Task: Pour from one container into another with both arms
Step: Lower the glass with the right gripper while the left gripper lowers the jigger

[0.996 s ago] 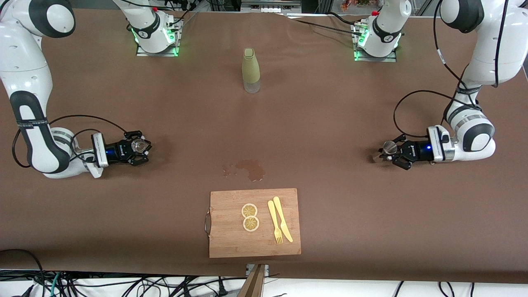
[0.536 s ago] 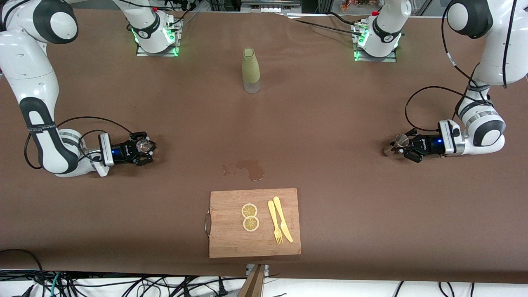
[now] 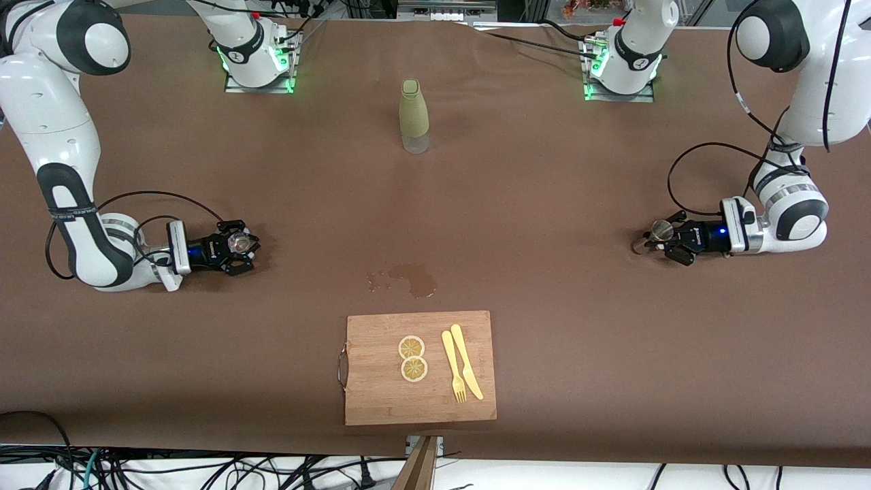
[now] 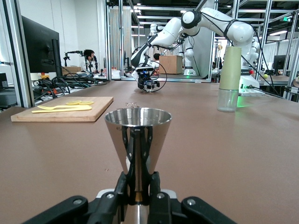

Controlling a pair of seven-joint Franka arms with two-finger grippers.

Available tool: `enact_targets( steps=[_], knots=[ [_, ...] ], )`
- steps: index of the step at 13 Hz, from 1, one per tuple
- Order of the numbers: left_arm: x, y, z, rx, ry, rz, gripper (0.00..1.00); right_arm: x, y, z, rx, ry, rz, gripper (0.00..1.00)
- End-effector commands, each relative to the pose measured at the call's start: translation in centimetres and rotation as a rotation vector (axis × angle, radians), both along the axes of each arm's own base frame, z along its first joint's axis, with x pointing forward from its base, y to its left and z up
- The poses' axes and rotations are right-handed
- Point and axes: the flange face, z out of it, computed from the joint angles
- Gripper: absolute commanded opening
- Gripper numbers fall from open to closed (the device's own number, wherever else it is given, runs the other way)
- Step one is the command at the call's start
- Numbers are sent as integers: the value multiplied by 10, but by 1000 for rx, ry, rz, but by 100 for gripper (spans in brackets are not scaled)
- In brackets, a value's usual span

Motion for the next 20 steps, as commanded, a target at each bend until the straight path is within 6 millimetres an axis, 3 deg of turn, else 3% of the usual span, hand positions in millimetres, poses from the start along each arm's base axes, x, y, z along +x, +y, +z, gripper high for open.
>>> enact_targets(
  steps=[1, 2, 3, 4, 8, 11, 13, 17, 20],
  knots=[
    [-2, 3, -6, 0, -108, -47, 3, 0, -8, -3, -1, -8, -6, 100],
    [-3, 3, -8, 1, -109, -47, 32, -1, -9, -4, -3, -5, -7, 100],
    [-3, 3, -9, 2, -109, -45, 70, -2, -14, -6, -12, -1, -12, 100],
    [-2, 3, -8, 2, -107, -43, 100, -2, -16, -6, -15, -2, -14, 100],
    [21, 22, 11, 109, -34, -78, 100, -8, -52, -6, -78, 25, -47, 100],
    [55, 36, 44, 295, 131, -128, 100, 0, -80, 27, -154, 50, -83, 100],
    [72, 34, 72, 404, 334, -117, 100, 10, -92, 66, -249, 104, -87, 100],
    [102, 26, 155, 646, 627, -4, 100, 25, -108, 158, -463, 215, -121, 100],
    [115, -5, 226, 773, 865, 174, 100, 26, -110, 238, -635, 315, -169, 100]
  ],
)
